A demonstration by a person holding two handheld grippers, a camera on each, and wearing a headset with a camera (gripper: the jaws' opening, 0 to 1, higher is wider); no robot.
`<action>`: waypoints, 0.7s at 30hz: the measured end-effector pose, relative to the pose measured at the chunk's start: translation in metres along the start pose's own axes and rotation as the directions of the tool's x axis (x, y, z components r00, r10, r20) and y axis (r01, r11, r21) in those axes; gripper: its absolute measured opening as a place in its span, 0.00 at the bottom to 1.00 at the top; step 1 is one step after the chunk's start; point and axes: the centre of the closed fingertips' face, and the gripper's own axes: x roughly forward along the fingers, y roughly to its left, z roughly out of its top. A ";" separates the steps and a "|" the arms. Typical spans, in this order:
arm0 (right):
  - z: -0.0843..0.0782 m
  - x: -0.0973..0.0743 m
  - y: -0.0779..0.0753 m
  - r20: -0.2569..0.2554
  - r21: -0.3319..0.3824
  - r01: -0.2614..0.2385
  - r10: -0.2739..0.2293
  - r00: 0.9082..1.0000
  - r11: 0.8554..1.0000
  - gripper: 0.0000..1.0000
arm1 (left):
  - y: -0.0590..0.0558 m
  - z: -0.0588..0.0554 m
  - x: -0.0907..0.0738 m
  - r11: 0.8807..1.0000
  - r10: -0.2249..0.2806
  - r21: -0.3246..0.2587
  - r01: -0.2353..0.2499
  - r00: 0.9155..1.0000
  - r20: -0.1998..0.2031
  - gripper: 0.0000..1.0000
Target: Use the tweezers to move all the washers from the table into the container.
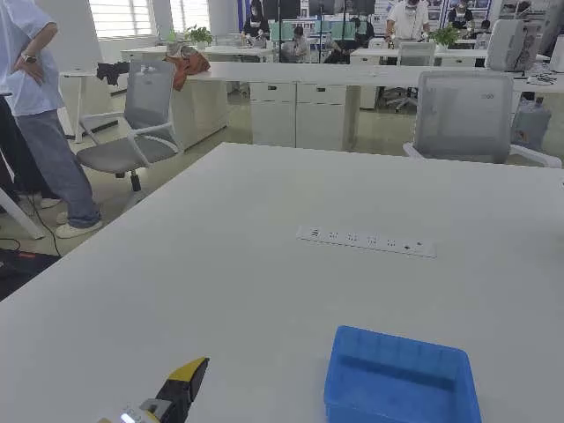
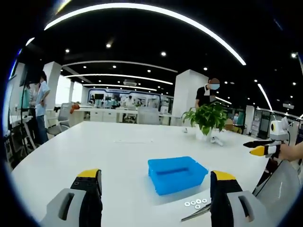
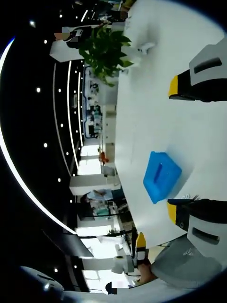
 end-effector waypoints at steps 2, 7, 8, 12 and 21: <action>-0.001 0.000 -0.001 -0.001 -0.002 -0.001 0.001 1.000 1.000 0.84 | 0.000 0.000 0.000 1.000 -0.003 -0.003 0.003 1.000 -0.002 0.96; -0.002 0.000 -0.003 -0.003 -0.004 -0.001 0.001 1.000 1.000 0.84 | -0.002 -0.001 0.001 1.000 -0.012 -0.001 0.012 1.000 -0.007 0.96; -0.002 -0.001 -0.003 -0.004 -0.004 0.000 0.000 1.000 1.000 0.84 | -0.003 -0.002 0.001 1.000 -0.014 0.000 0.014 1.000 -0.009 0.96; -0.002 -0.001 -0.005 -0.004 -0.006 0.006 -0.006 1.000 1.000 0.84 | -0.004 -0.003 0.001 1.000 -0.020 -0.001 0.020 1.000 -0.015 0.96; -0.004 0.001 -0.003 -0.014 -0.011 -0.005 0.005 1.000 1.000 0.83 | -0.004 -0.004 0.002 1.000 -0.025 -0.002 0.025 0.999 -0.020 0.96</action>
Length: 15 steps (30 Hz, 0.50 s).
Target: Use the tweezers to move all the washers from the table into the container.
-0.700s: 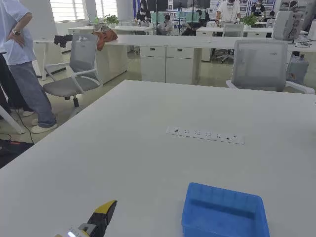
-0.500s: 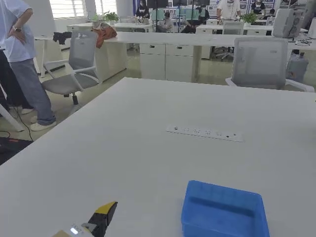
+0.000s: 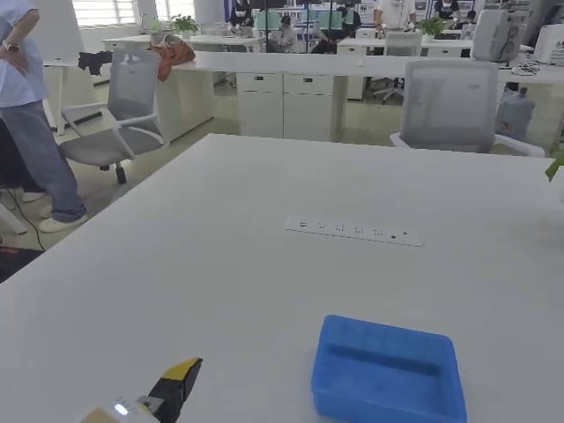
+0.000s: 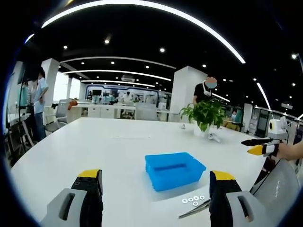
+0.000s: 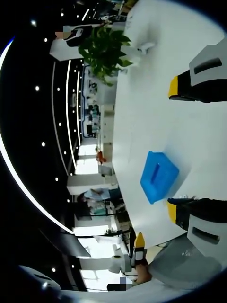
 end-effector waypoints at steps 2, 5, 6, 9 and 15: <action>0.000 0.000 0.001 -0.002 -0.005 0.002 -0.002 1.000 1.000 0.83 | -0.001 -0.001 0.000 1.000 -0.005 0.001 0.005 1.000 -0.007 0.95; 0.002 -0.001 0.000 0.004 -0.006 0.013 -0.013 1.000 1.000 0.83 | -0.004 -0.004 0.001 1.000 -0.019 0.000 0.019 1.000 -0.022 0.95; 0.002 -0.001 0.000 0.006 -0.006 0.017 -0.017 1.000 1.000 0.83 | -0.005 -0.004 0.001 1.000 -0.023 -0.002 0.023 1.000 -0.020 0.95; 0.004 -0.002 -0.003 0.012 0.000 0.033 -0.033 0.999 0.999 0.83 | -0.007 -0.004 0.002 0.999 -0.035 -0.003 0.035 0.999 -0.018 0.95; 0.001 -0.001 -0.004 -0.004 0.000 0.034 -0.034 0.999 0.999 0.83 | -0.008 -0.006 0.002 0.999 -0.041 0.007 0.042 0.999 -0.029 0.95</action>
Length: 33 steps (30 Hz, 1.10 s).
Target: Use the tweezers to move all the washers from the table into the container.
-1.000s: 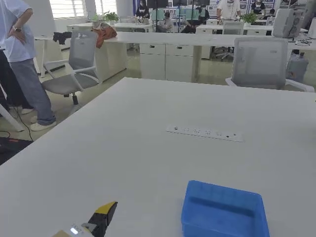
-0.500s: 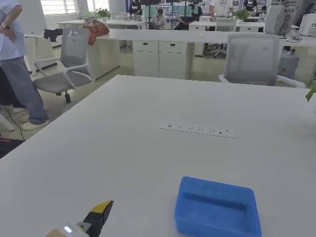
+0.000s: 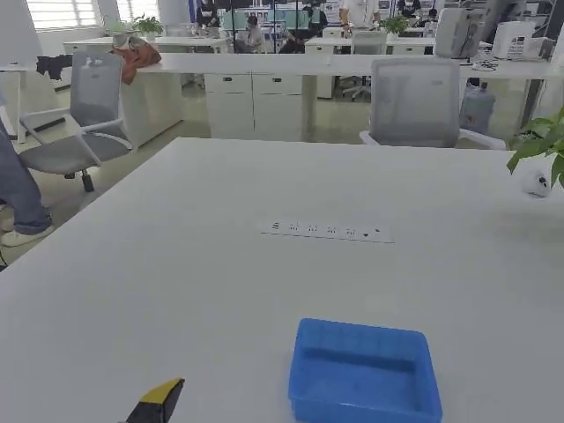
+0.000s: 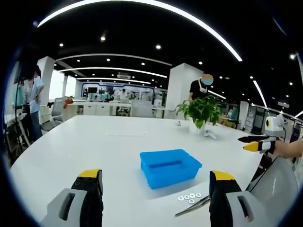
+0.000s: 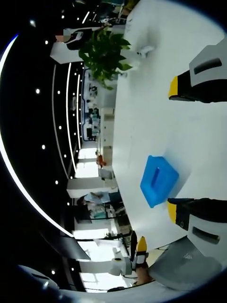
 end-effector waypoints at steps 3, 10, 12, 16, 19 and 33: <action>0.000 0.000 0.000 -0.001 0.007 -0.004 0.004 1.000 1.000 0.83 | -0.003 -0.003 0.001 1.000 -0.008 0.017 0.008 1.000 -0.018 0.95; -0.004 0.000 -0.004 -0.018 0.030 0.008 -0.008 1.000 1.000 0.82 | -0.002 -0.004 0.001 1.000 -0.009 0.004 0.009 1.000 -0.022 0.95; -0.004 0.000 -0.004 -0.023 0.023 0.013 -0.012 1.000 1.000 0.82 | -0.001 -0.004 0.001 1.000 -0.009 -0.006 0.008 1.000 -0.020 0.95; -0.008 0.001 -0.005 -0.040 0.021 0.016 -0.015 0.999 1.000 0.81 | -0.003 -0.006 0.002 1.000 -0.020 -0.009 0.020 0.999 -0.033 0.95; -0.009 0.001 -0.005 -0.046 0.018 0.016 -0.015 0.999 1.000 0.81 | -0.004 -0.006 0.003 1.000 -0.025 -0.008 0.025 0.999 -0.036 0.94; -0.021 -0.001 -0.005 -0.152 -0.069 0.009 -0.019 0.988 0.998 0.70 | -0.010 -0.017 0.000 0.996 -0.094 -0.011 0.094 0.985 -0.142 0.78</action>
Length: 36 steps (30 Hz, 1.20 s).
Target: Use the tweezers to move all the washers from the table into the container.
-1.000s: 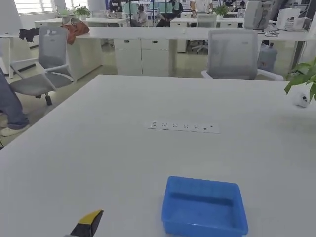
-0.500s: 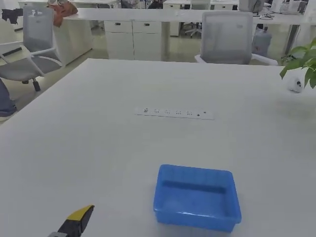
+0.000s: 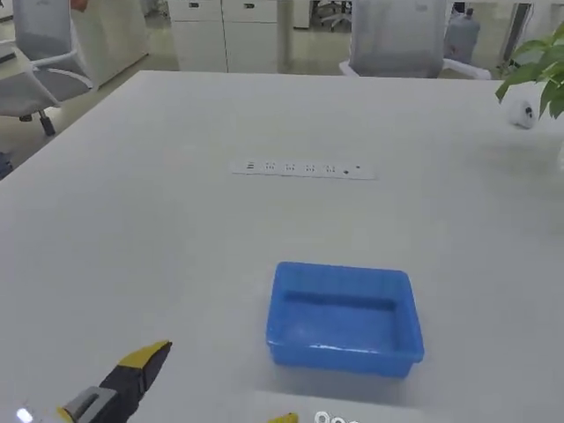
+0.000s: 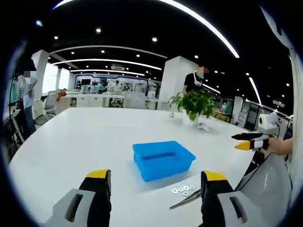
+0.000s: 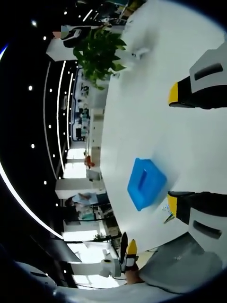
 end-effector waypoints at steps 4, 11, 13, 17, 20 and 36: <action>-0.016 0.004 0.015 -0.148 -0.098 -0.069 0.054 0.988 0.993 0.61 | -0.020 -0.022 0.003 0.984 -0.173 0.025 0.178 0.974 -0.149 0.63; -0.014 0.027 0.068 -0.213 -0.136 -0.286 0.254 0.944 0.948 0.31 | -0.029 -0.042 0.016 0.933 -0.327 0.048 0.356 0.898 -0.295 0.31; -0.015 0.033 0.079 -0.216 -0.135 -0.327 0.294 0.931 0.935 0.24 | -0.031 -0.050 0.022 0.911 -0.359 0.076 0.406 0.869 -0.339 0.27; -0.023 0.044 0.103 -0.245 -0.133 -0.414 0.375 0.894 0.901 0.22 | -0.034 -0.061 0.030 0.874 -0.394 0.112 0.472 0.826 -0.404 0.19; -0.028 0.049 0.116 -0.263 -0.131 -0.458 0.414 0.871 0.879 0.20 | -0.037 -0.069 0.034 0.849 -0.407 0.142 0.509 0.801 -0.439 0.15; -0.048 0.064 0.152 -0.397 -0.237 -0.610 0.498 0.771 0.756 0.12 | -0.038 -0.103 0.046 0.623 -0.311 0.404 0.670 0.686 -0.658 0.08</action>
